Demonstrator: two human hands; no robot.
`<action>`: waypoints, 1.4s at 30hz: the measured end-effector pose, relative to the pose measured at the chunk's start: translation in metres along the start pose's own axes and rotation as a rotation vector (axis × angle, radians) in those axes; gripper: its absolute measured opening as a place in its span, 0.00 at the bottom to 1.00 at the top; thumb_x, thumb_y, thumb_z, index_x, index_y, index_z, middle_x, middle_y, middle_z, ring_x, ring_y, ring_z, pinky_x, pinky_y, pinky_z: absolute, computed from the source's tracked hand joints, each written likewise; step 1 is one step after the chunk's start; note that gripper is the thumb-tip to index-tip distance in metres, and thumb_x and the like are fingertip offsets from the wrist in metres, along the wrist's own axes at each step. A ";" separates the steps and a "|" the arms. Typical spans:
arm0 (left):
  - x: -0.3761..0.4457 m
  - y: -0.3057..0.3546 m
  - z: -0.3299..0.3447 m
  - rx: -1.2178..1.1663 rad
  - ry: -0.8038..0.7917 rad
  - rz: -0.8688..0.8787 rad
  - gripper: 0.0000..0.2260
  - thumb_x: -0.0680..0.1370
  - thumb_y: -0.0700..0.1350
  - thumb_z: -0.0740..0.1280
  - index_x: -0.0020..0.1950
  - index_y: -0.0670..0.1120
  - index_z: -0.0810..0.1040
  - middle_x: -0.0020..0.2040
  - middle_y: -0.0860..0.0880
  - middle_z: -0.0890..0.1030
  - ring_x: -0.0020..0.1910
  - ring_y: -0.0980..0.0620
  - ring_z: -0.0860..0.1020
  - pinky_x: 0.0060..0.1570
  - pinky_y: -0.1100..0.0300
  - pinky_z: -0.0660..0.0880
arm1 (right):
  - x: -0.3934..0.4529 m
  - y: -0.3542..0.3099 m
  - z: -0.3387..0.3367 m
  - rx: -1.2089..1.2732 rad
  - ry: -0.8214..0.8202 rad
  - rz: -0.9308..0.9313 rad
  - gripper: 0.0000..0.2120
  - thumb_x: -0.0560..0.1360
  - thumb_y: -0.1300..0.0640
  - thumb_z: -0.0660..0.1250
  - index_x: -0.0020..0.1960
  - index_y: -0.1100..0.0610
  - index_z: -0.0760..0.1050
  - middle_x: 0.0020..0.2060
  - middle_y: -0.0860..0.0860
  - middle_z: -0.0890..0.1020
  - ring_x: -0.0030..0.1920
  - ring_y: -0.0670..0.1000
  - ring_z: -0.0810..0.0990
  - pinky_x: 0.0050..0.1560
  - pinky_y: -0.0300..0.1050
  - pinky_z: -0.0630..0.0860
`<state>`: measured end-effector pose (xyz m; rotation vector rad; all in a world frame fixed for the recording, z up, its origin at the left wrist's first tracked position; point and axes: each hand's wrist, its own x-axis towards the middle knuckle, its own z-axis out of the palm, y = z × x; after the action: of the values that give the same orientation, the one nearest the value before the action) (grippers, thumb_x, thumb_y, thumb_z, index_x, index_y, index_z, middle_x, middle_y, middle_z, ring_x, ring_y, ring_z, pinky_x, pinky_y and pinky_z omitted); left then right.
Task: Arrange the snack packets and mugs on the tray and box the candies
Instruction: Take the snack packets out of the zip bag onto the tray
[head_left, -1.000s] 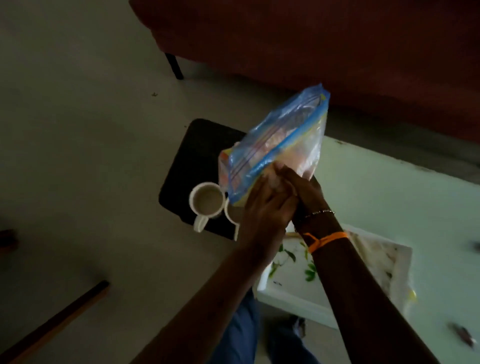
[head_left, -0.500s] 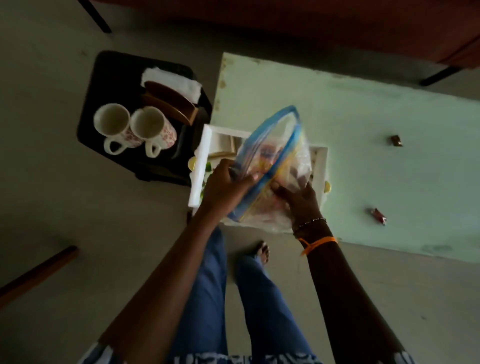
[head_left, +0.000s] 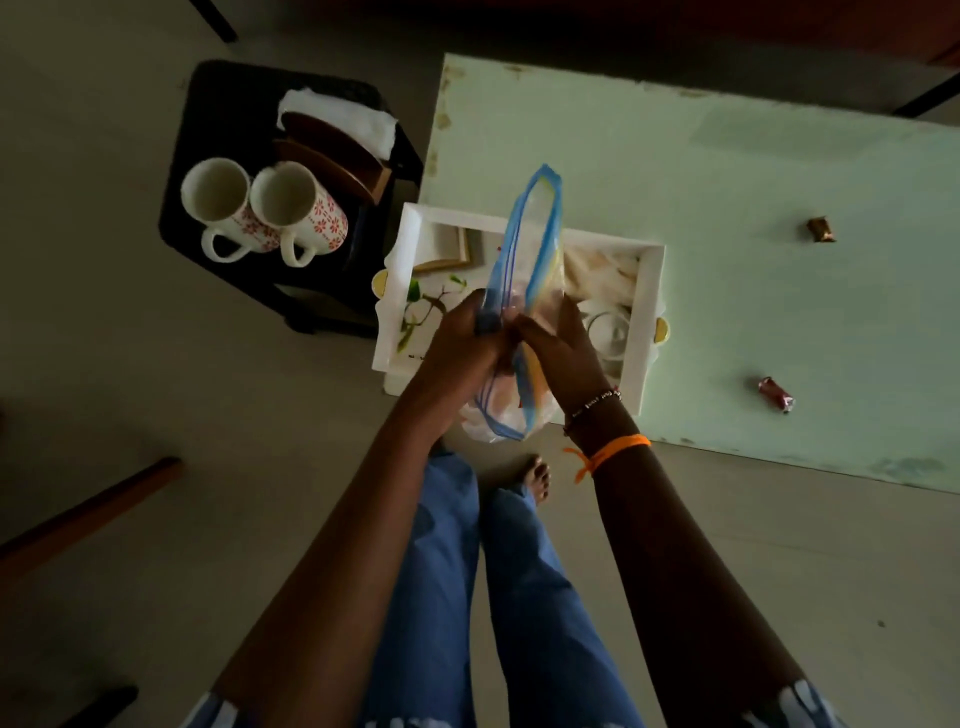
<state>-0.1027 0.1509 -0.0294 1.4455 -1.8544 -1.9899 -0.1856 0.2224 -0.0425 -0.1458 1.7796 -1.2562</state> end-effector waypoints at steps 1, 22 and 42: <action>-0.002 0.000 0.002 -0.036 -0.018 0.003 0.09 0.75 0.40 0.65 0.47 0.54 0.75 0.37 0.53 0.79 0.32 0.59 0.79 0.35 0.62 0.78 | 0.000 0.000 -0.003 0.008 0.008 0.013 0.19 0.74 0.63 0.66 0.63 0.66 0.68 0.60 0.62 0.77 0.56 0.56 0.77 0.61 0.50 0.74; -0.069 0.028 -0.042 0.202 0.522 0.256 0.15 0.76 0.35 0.59 0.59 0.45 0.78 0.50 0.47 0.82 0.45 0.56 0.77 0.40 0.78 0.69 | -0.018 -0.034 0.004 -0.183 0.039 -0.067 0.20 0.70 0.74 0.57 0.53 0.55 0.56 0.41 0.60 0.79 0.38 0.61 0.80 0.40 0.56 0.78; -0.082 -0.006 -0.025 0.485 0.593 0.323 0.13 0.78 0.49 0.61 0.58 0.48 0.79 0.47 0.44 0.85 0.44 0.47 0.82 0.39 0.64 0.68 | -0.026 0.005 0.044 -0.854 -0.218 0.083 0.06 0.75 0.60 0.60 0.48 0.62 0.74 0.47 0.62 0.79 0.56 0.58 0.76 0.48 0.47 0.70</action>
<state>-0.0376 0.1832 0.0165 1.4821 -2.1538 -0.8671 -0.1373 0.2091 -0.0330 -0.6535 1.9882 -0.3348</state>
